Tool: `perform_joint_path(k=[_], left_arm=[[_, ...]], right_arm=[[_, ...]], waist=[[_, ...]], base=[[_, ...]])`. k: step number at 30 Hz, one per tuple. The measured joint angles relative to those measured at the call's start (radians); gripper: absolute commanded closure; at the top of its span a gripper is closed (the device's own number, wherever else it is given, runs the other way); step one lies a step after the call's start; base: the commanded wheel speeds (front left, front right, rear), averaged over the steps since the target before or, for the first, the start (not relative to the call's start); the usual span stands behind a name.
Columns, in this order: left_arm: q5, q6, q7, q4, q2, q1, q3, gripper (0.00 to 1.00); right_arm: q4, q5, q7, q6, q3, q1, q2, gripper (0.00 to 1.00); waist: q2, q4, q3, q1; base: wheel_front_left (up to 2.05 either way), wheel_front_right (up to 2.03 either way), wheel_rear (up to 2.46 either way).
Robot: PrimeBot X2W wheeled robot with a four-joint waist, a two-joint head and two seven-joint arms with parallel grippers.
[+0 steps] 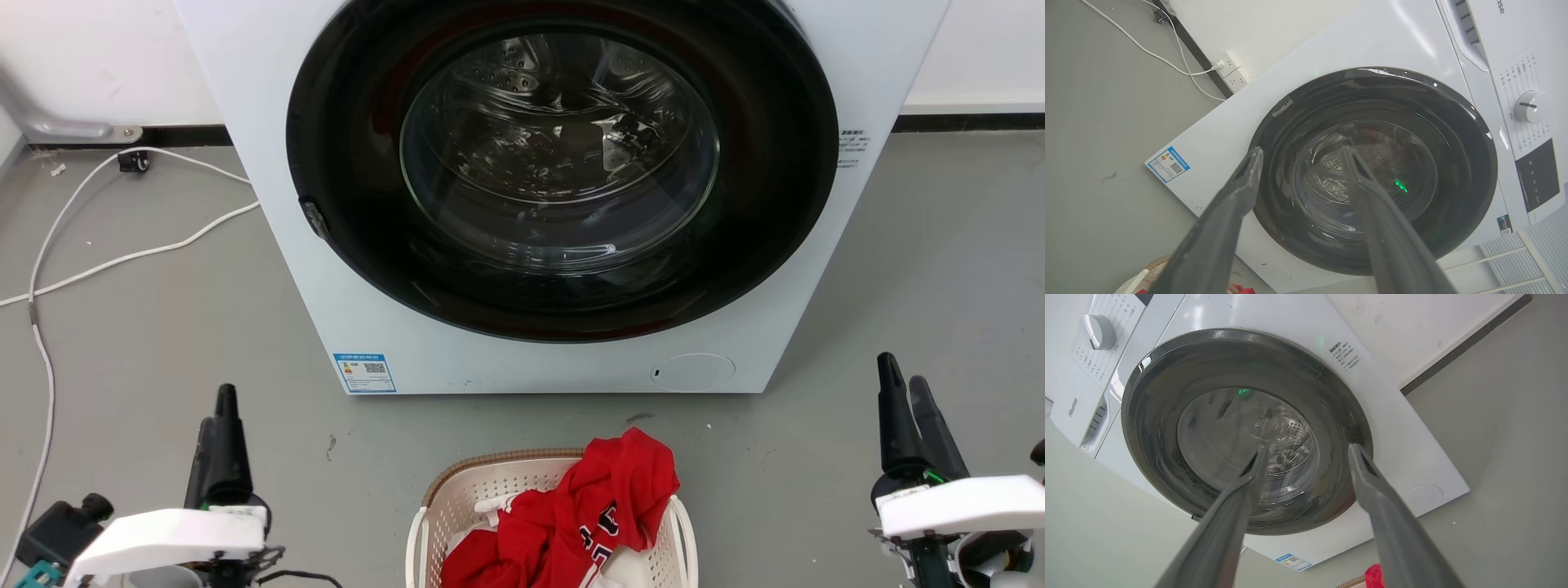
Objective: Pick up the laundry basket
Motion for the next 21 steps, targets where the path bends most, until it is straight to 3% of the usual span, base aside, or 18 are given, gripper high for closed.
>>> perform_joint_path(k=[7,21], left_arm=[[0.187,0.037,-0.022,-0.053,0.000,0.024,-0.070,0.00],[0.515,0.011,-0.061,-0.103,0.004,0.051,-0.214,0.00]], right_arm=[[-0.038,-0.196,-0.023,0.000,0.024,0.008,0.000,0.00],[-0.056,-0.411,-0.062,0.000,0.057,0.033,0.000,0.00]], waist=[[0.0000,-0.001,0.002,0.0000],[0.0000,-0.003,0.003,0.0000]], base=[[0.00,0.00,0.00],[0.00,0.00,0.00]])
